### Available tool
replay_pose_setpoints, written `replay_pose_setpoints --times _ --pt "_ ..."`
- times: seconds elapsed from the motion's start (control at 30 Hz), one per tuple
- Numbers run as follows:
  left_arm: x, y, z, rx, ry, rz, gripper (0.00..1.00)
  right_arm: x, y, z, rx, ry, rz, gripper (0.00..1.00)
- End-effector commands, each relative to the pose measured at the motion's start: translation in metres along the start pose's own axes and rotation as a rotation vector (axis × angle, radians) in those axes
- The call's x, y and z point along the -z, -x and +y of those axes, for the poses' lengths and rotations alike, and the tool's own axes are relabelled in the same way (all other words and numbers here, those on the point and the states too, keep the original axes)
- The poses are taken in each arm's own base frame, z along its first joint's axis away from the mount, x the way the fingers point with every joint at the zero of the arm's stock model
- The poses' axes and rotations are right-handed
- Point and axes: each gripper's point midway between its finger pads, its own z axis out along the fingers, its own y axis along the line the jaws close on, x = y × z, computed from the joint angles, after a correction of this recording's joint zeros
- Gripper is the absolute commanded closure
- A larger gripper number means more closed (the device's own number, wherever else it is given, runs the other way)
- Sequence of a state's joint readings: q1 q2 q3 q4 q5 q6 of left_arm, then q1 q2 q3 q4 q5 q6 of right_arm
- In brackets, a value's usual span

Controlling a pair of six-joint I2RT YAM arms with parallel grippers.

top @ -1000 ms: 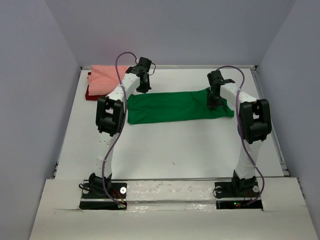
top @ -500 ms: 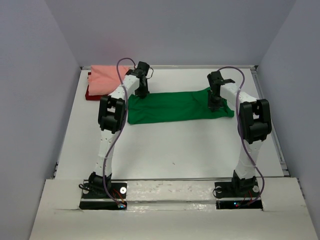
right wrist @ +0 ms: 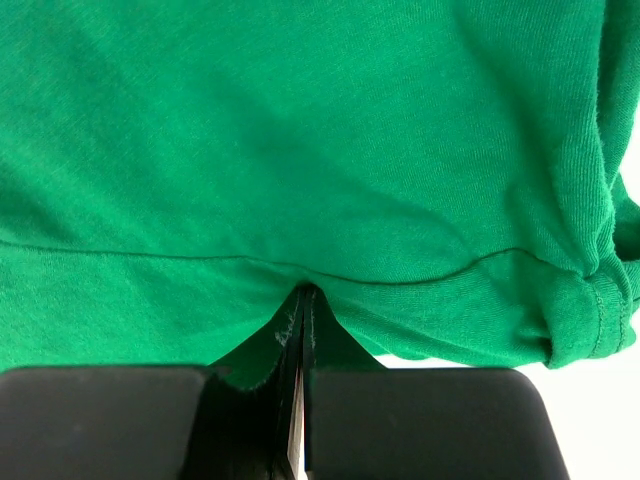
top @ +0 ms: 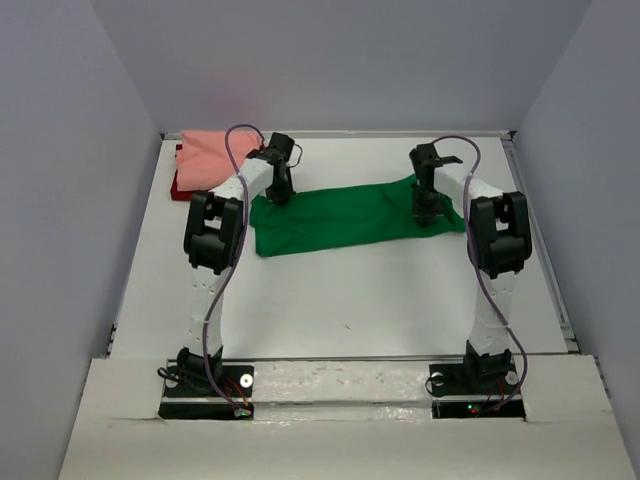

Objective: Fold and stack the t-shirts
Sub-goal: Rotate the tshirt 90 degrees

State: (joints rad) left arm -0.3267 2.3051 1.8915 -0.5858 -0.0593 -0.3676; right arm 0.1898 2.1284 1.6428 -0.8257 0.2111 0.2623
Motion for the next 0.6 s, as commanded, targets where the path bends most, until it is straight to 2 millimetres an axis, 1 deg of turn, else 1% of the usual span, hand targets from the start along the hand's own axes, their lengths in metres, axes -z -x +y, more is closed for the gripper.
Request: replay_pose_setpoints --times 0.0,0.03,0.07,0.1,0.13,0.17,0.2,0.23,0.27,0.3,0.4,0.43,0.47,0.5,0.53,0.57 --pt "-0.001 -0.059 0.019 -0.004 0.059 0.172 1.0 -0.012 0.0 -0.001 0.019 -0.026 0.028 1.0" --pt "0.001 -0.061 0.018 -0.003 0.057 0.174 1.0 -0.014 0.002 0.0 0.023 -0.024 0.027 1.0" --pt "0.005 -0.063 0.014 -0.006 0.049 0.165 1.0 -0.013 0.009 -0.002 0.019 -0.023 0.016 1.0" --pt "0.005 -0.073 0.015 -0.011 0.055 0.185 1.0 -0.014 0.011 -0.002 0.025 -0.023 0.014 1.0" --pt "0.006 -0.078 0.014 -0.016 0.056 0.19 1.0 -0.016 0.014 -0.004 0.019 -0.022 0.015 1.0" --pt "0.011 -0.081 0.01 -0.023 0.049 0.185 1.0 -0.018 0.02 -0.002 0.028 -0.017 0.007 1.0" --pt "0.014 -0.086 0.007 -0.032 0.044 0.186 1.0 -0.023 0.018 -0.006 0.025 -0.022 0.023 1.0" --pt "0.012 -0.099 0.01 -0.036 0.056 0.205 1.0 -0.021 0.025 -0.002 0.038 -0.003 0.011 1.0" --pt "0.014 -0.105 0.009 -0.04 0.057 0.209 1.0 -0.024 0.028 -0.004 0.04 0.007 0.014 1.0" --pt "0.019 -0.119 0.008 -0.053 0.059 0.226 1.0 -0.028 0.032 -0.002 0.046 0.006 0.018 1.0" --pt "0.028 -0.133 0.002 -0.066 0.043 0.229 1.0 -0.035 0.038 0.001 0.079 0.012 0.036 1.0" --pt "0.029 -0.151 0.002 -0.072 0.038 0.261 1.0 -0.039 0.042 0.003 0.082 0.009 0.042 1.0" --pt "0.031 -0.157 -0.001 -0.072 0.024 0.26 1.0 -0.042 0.045 -0.001 0.081 0.006 0.043 1.0" --pt "0.038 -0.16 -0.007 -0.067 -0.004 0.259 1.0 -0.046 0.045 0.001 0.087 0.011 0.05 1.0" --pt "0.04 -0.175 -0.011 -0.08 -0.019 0.285 1.0 -0.046 0.048 0.002 0.09 0.017 0.045 1.0" --pt "0.045 -0.176 -0.014 -0.075 -0.033 0.28 1.0 -0.044 0.055 0.005 0.089 0.03 0.028 1.0"
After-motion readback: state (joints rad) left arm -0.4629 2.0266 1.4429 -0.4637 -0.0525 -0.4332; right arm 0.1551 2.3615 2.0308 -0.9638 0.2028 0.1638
